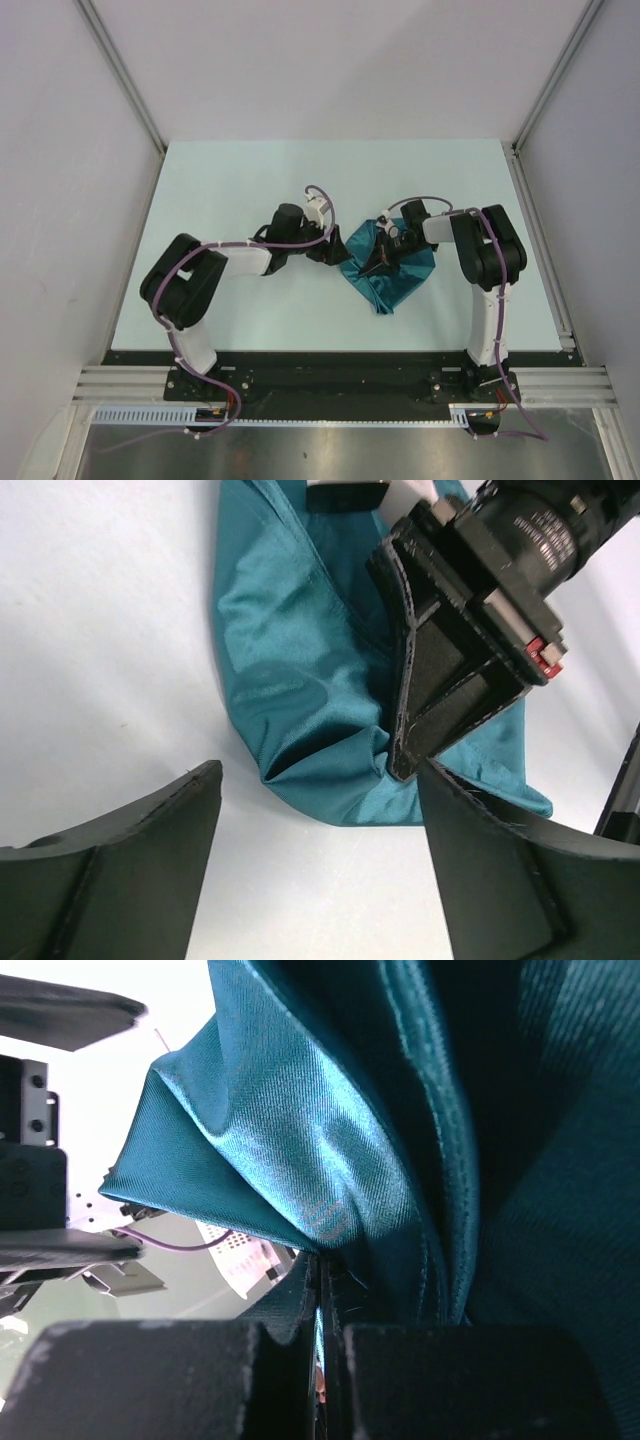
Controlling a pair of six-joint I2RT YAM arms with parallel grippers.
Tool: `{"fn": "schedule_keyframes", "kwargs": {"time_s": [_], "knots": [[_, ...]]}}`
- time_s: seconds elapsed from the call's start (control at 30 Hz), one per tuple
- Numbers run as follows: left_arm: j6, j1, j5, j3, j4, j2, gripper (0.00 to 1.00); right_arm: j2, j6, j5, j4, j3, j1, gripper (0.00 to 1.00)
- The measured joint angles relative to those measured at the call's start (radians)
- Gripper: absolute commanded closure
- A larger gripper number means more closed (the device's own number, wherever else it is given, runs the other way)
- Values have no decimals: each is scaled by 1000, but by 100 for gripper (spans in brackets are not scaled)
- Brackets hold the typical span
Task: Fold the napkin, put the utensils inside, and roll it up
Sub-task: Roll the napkin with the utensil
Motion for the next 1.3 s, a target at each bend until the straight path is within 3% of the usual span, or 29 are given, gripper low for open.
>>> {"fn": "schedule_keyframes", "kwargs": {"time_s": [0.3, 0.57, 0.9, 1.03, 1.1, 1.17, 1.3], "knots": [[1, -1, 48, 5, 40, 74, 21, 3, 0, 0, 8, 0, -1, 100], [1, -1, 26, 44, 56, 124, 35, 4, -2, 0, 8, 0, 0, 100], [6, -2, 13, 50, 77, 153, 64, 7, -11, -1, 11, 0, 2, 100], [6, -5, 12, 50, 80, 155, 92, 9, -18, 0, 6, 5, 2, 100], [0, -5, 16, 50, 80, 156, 100, 9, -18, 2, -2, 9, 4, 85], [-11, -5, 26, 50, 80, 156, 100, 9, -18, 6, -12, 14, 5, 70], [-22, -3, 34, 51, 80, 156, 100, -25, -30, 43, -63, 28, 6, 56]]}}
